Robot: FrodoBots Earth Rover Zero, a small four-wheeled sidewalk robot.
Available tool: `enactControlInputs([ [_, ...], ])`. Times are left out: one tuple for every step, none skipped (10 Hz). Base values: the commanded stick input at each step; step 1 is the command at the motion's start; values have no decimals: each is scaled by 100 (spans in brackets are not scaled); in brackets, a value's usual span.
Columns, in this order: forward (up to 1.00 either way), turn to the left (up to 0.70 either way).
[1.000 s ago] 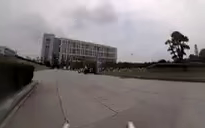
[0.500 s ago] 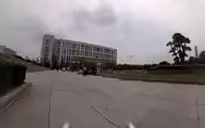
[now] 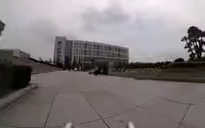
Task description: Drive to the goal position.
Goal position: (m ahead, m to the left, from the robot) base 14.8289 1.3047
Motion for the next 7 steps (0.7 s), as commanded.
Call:
enactControlInputs([
  [85, 0],
  [85, 0],
  [85, 0],
  [85, 7],
  [85, 15],
  [85, 24],
  [85, 31],
])
